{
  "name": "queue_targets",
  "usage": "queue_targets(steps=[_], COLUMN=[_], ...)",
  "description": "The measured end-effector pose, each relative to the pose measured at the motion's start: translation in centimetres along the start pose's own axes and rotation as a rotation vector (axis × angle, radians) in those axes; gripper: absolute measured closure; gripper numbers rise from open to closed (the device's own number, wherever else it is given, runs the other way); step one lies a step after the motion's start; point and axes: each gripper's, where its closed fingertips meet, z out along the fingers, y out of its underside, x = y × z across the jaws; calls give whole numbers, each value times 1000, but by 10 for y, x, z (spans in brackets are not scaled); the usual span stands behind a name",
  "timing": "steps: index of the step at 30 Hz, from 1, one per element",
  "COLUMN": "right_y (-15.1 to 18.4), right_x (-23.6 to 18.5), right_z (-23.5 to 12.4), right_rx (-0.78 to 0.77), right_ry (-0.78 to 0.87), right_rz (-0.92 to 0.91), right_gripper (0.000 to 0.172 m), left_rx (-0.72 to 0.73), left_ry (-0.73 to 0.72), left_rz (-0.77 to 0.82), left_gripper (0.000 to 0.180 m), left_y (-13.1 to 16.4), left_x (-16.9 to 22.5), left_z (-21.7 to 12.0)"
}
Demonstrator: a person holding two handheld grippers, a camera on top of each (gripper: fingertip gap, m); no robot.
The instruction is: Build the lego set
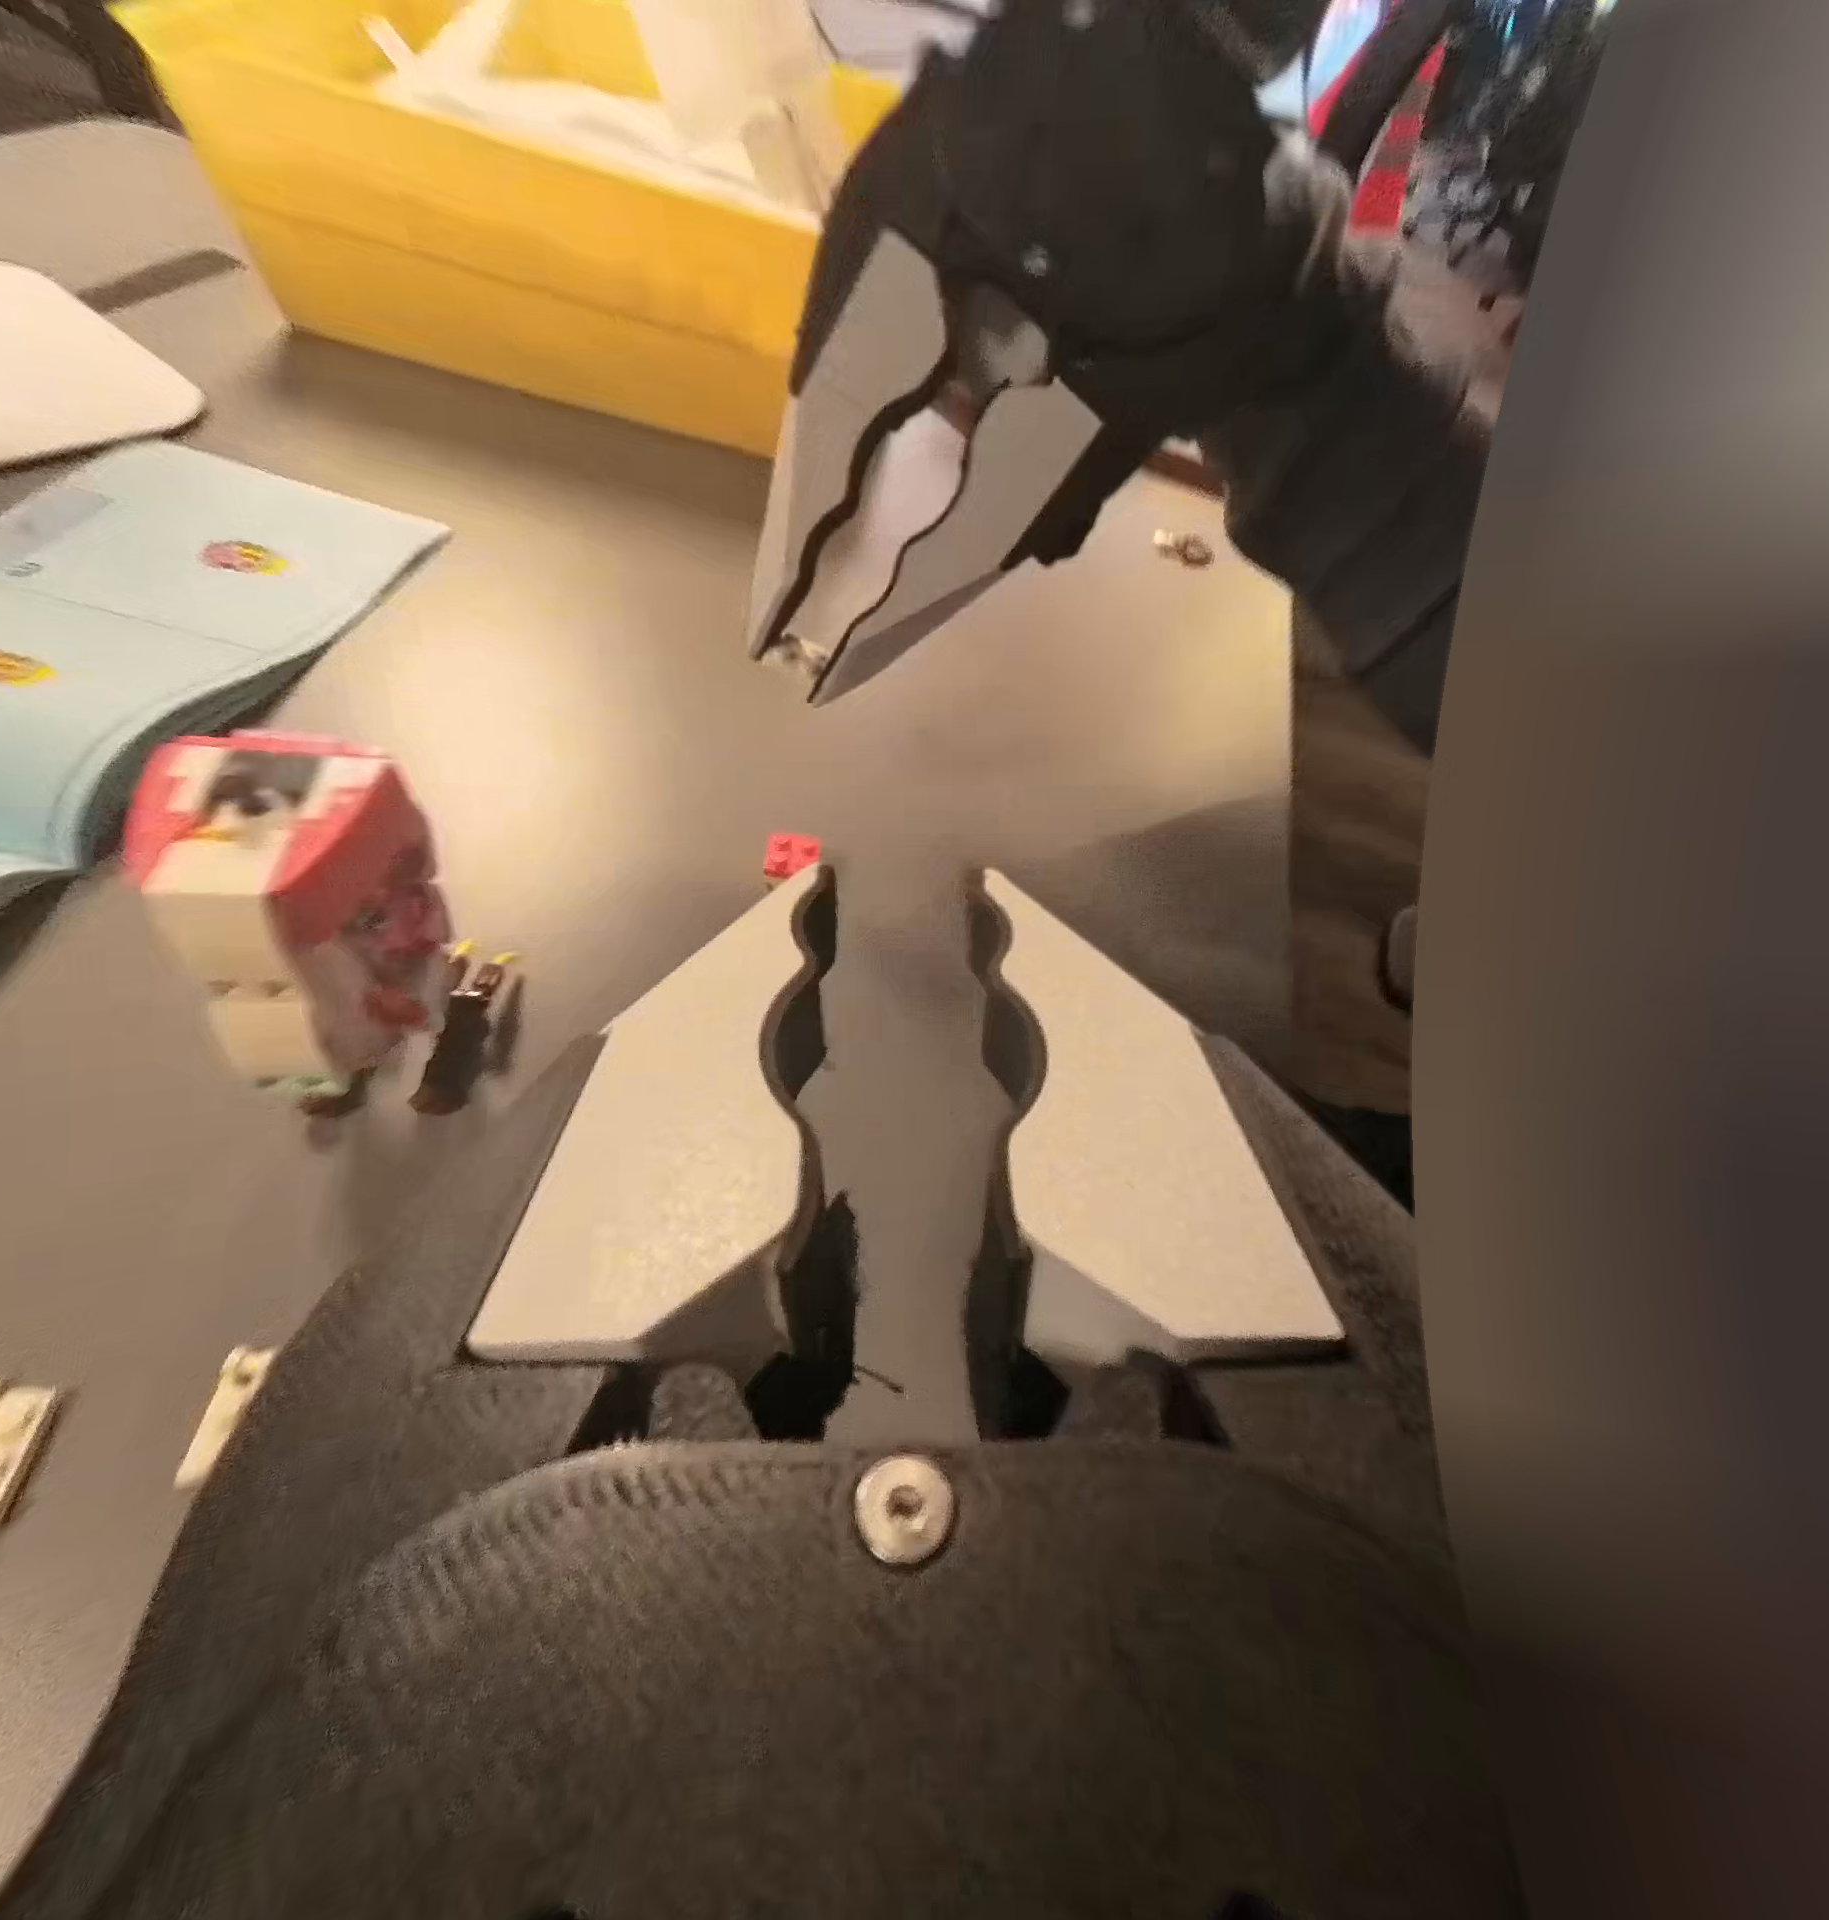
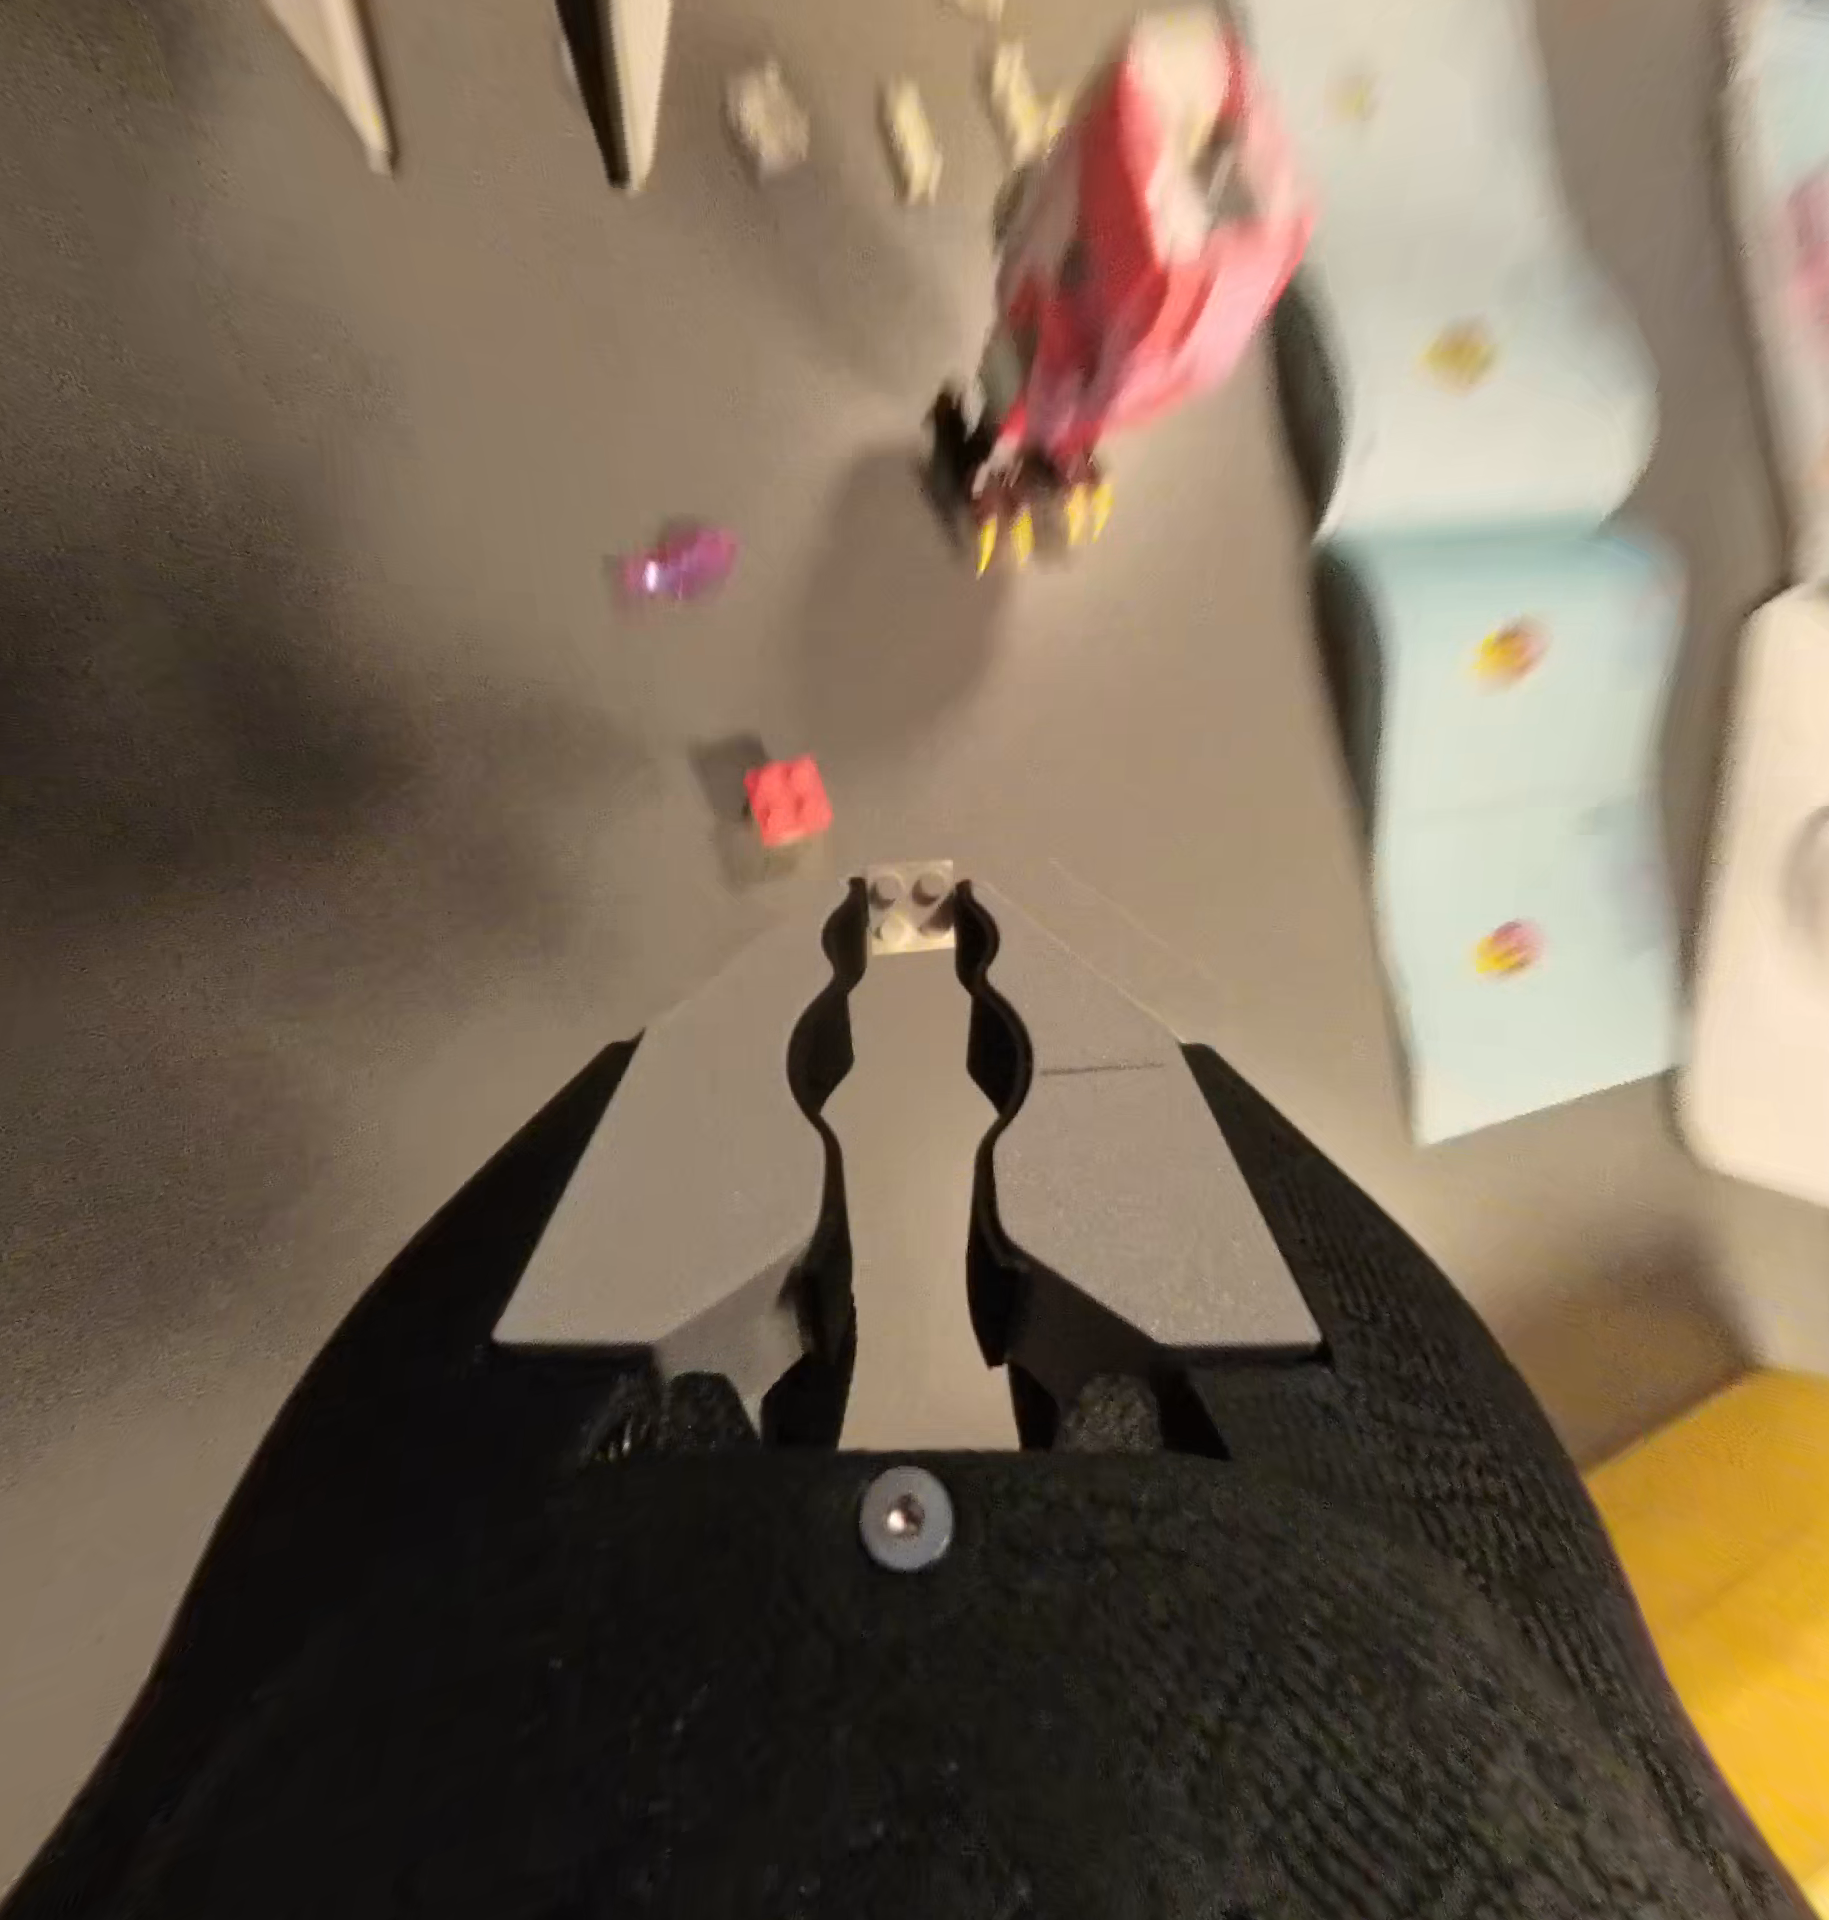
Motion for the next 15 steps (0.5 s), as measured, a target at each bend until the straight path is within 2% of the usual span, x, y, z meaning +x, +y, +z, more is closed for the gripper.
queue_targets(steps=[2, 4, 7, 10, 15], right_y=[24, 32, 39, 44, 44], right_x=[-10, -17, -19, -22, -23], right_z=[12, 20, 26, 30, 32], right_rx=[-47, -44, -52, -64, -59], right_ry=[-77, -118, -146, -188, -226], right_rz=[57, 86, 104, 125, 139], right_gripper=[157, 157, 157, 157, 157], left_rx=[-82, -174, -259, -300, -248], left_ry=[-42, -82, -63, -65, -68], left_rz=[51, 107, 124, 137, 140], left_gripper=[148, 137, 131, 131, 132], left_y=[13, 26, 39, 45, 47], left_x=[-8, -18, -23, -27, -23], left_z=[25, 47, 68, 75, 64])
